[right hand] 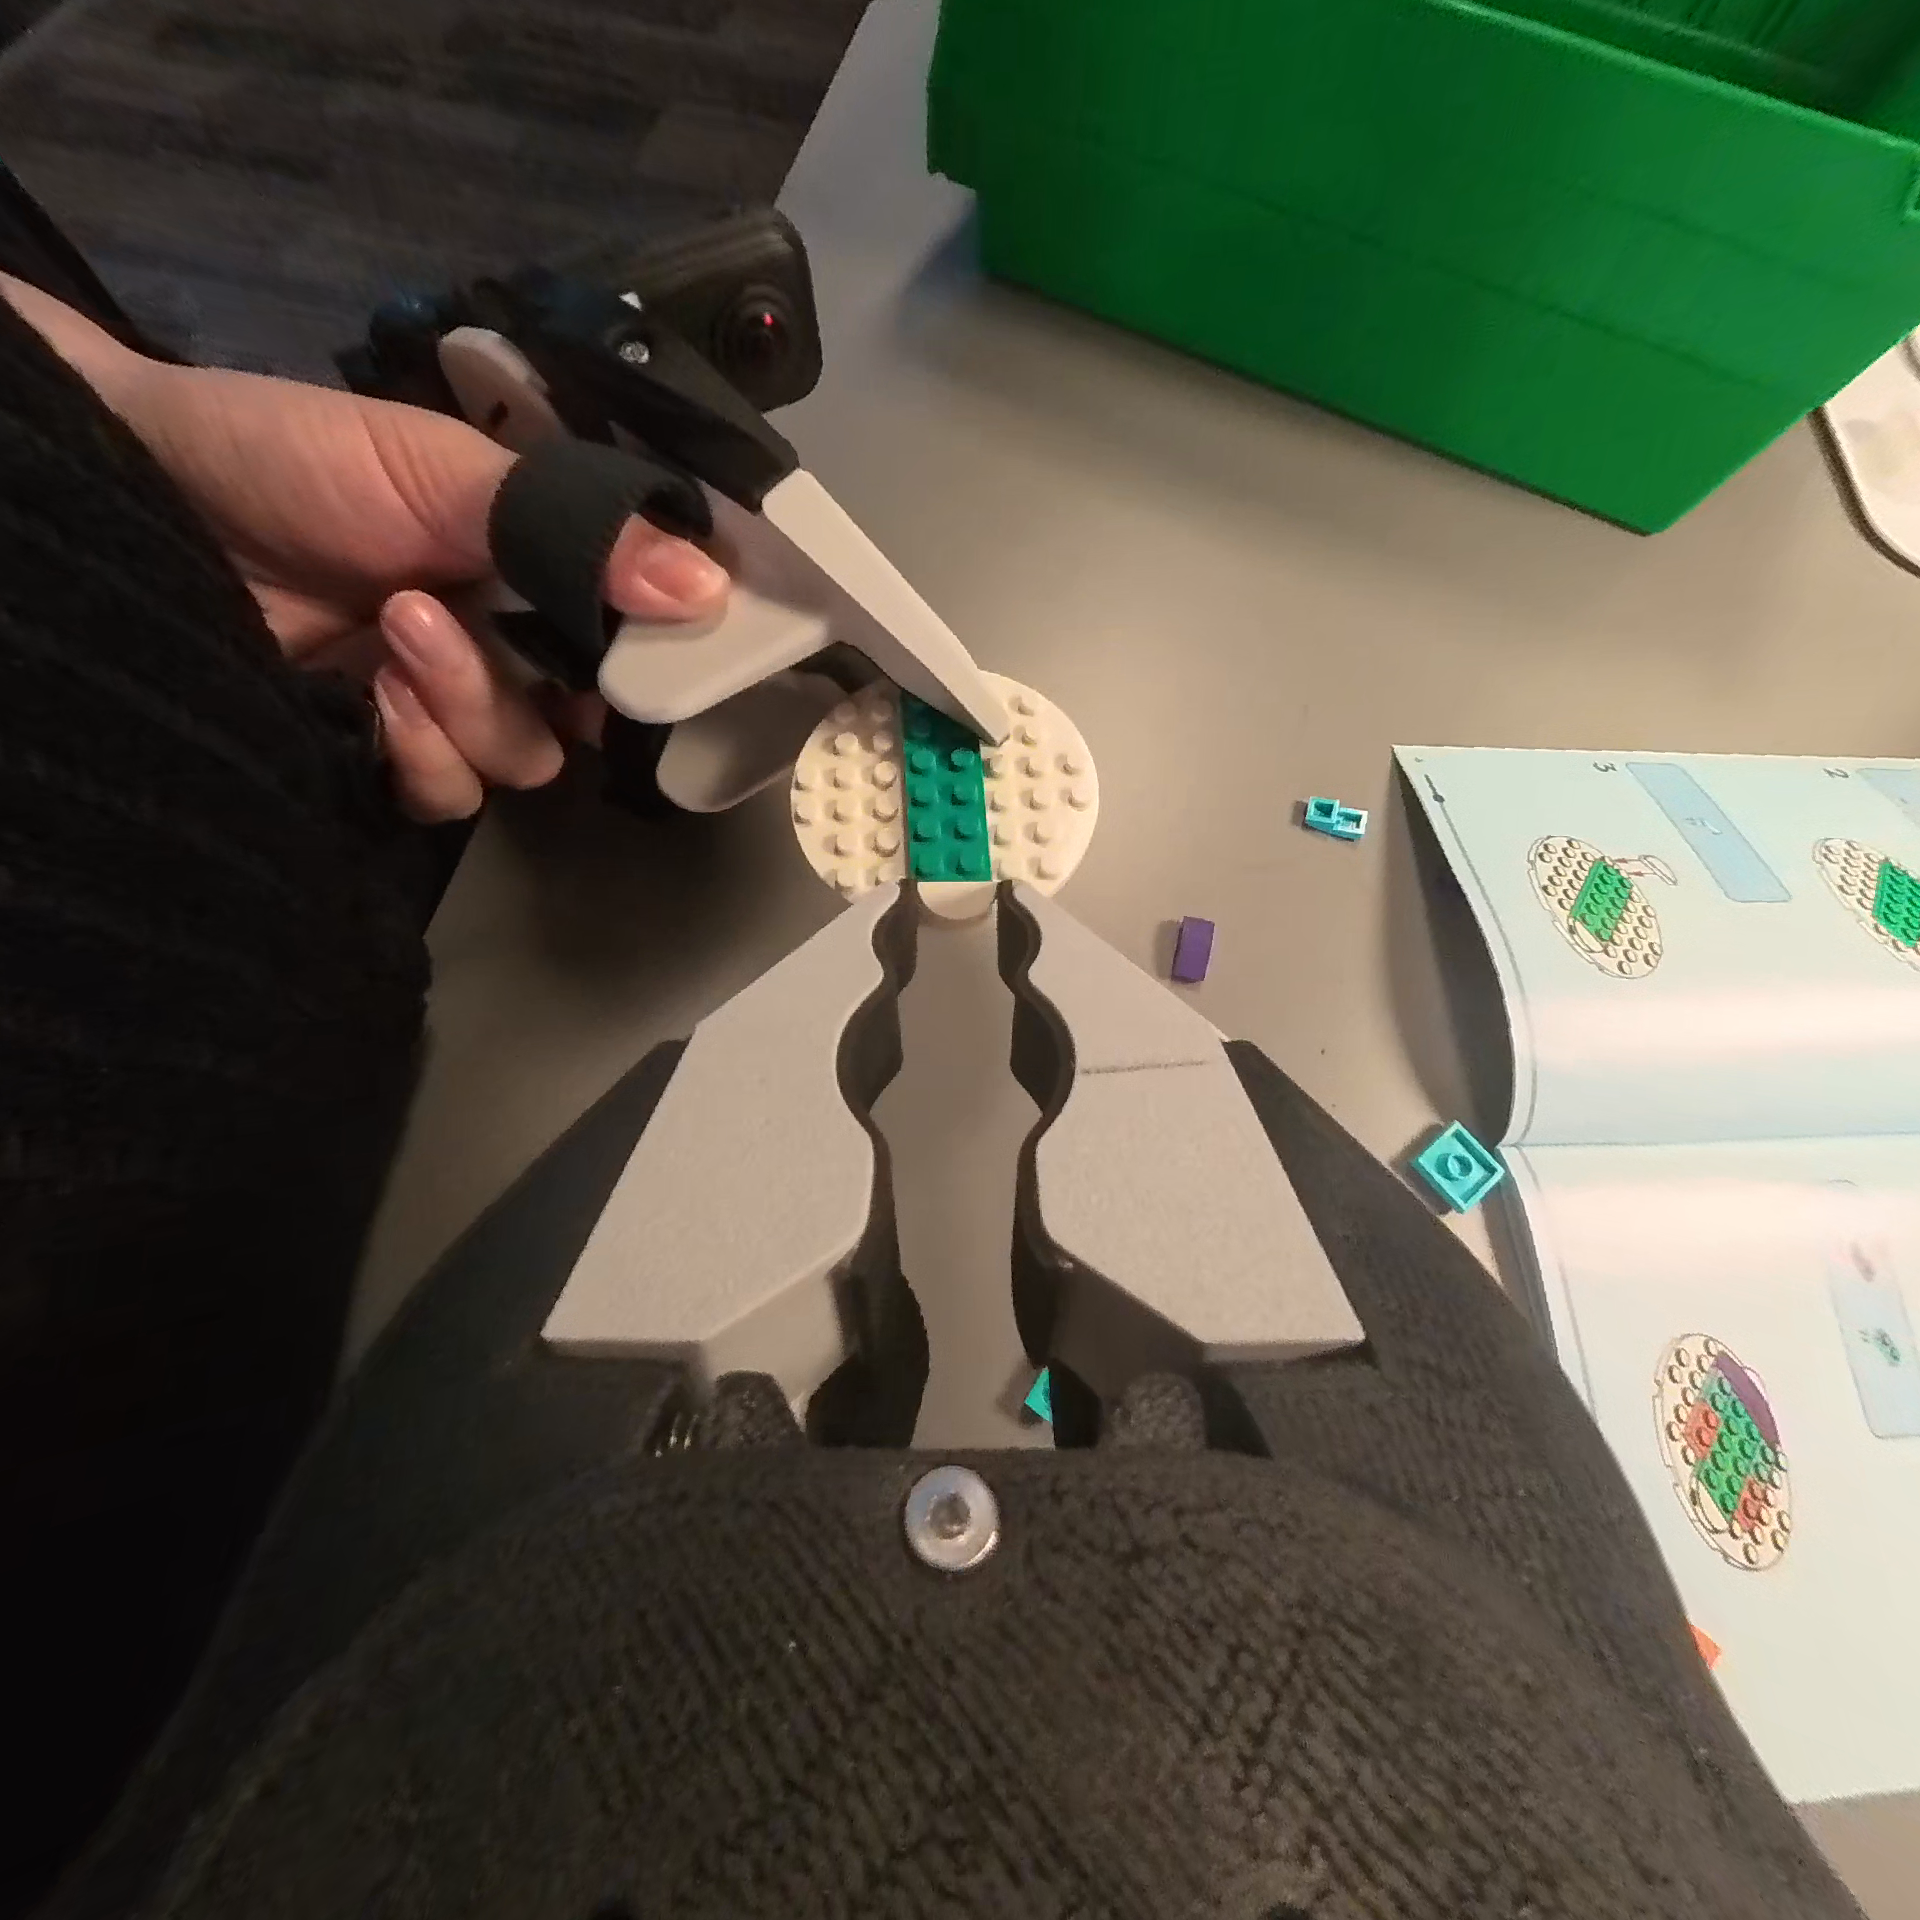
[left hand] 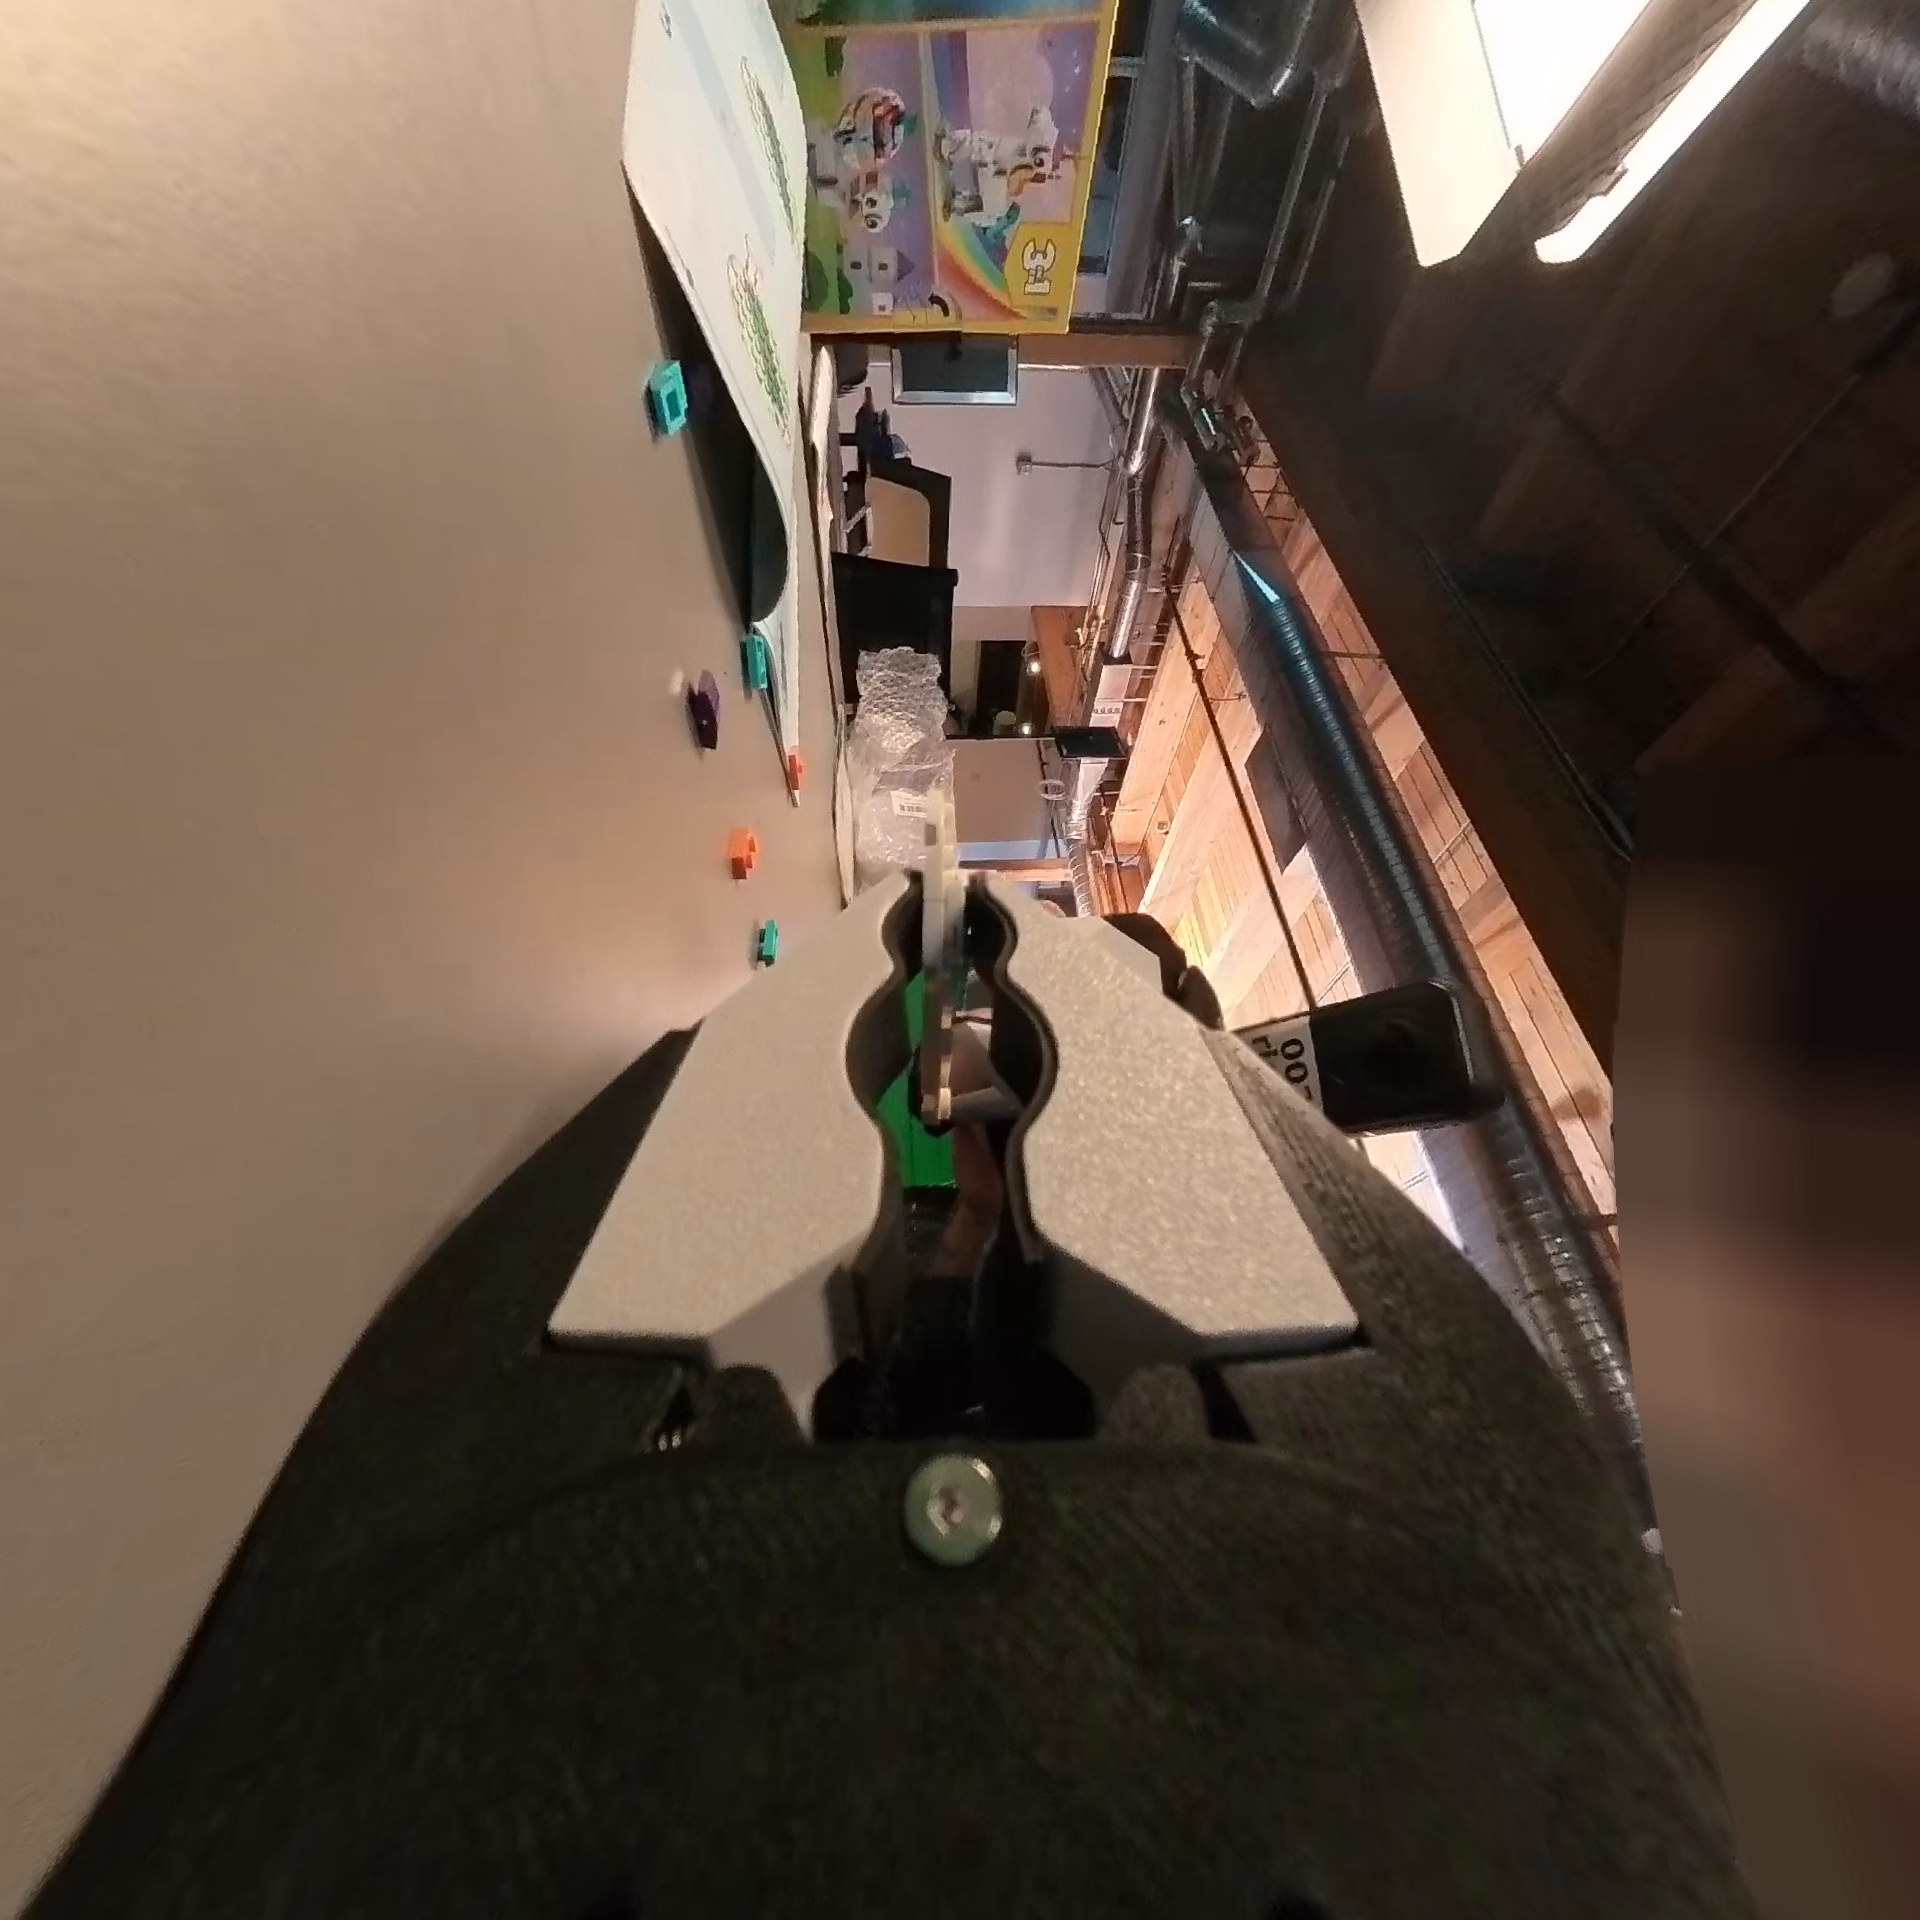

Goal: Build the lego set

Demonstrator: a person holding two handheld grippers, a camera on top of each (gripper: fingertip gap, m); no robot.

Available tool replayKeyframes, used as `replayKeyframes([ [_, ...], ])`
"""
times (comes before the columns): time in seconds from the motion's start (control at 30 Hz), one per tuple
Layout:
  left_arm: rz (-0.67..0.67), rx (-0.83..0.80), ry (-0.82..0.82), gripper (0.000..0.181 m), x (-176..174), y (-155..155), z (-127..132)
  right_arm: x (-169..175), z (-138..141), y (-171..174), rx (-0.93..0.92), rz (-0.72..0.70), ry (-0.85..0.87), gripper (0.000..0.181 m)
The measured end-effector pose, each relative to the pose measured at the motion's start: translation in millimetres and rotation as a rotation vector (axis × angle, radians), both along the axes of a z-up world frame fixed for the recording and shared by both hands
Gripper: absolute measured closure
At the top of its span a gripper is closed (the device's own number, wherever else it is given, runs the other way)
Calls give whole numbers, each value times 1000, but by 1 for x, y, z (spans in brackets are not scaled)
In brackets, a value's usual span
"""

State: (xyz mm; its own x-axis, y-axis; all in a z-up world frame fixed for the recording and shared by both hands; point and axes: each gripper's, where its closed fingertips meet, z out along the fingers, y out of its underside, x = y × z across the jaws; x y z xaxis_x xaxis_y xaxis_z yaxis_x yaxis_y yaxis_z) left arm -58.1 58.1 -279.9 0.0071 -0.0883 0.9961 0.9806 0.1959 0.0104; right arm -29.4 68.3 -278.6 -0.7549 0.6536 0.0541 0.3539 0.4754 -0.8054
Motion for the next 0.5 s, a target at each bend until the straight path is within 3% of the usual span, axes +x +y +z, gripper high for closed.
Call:
replayKeyframes([
  [0.03, -1, -2, 2, 174, 0, 0, 0, 0, -1, 0, 4, 4, -2, 167],
  [0.27, -5, -4, 9, 174, 0, 1, -1, 2, -3, 0, 15, 7, -13, 163],
  [0.4, 4, -9, 13, 174, -2, 0, -1, 2, 3, 1, -11, 3, 13, 145],
  [0.5, 16, 3, -9, 174, -5, -1, 0, 6, 10, 1, 25, 64, 153, 134],
])
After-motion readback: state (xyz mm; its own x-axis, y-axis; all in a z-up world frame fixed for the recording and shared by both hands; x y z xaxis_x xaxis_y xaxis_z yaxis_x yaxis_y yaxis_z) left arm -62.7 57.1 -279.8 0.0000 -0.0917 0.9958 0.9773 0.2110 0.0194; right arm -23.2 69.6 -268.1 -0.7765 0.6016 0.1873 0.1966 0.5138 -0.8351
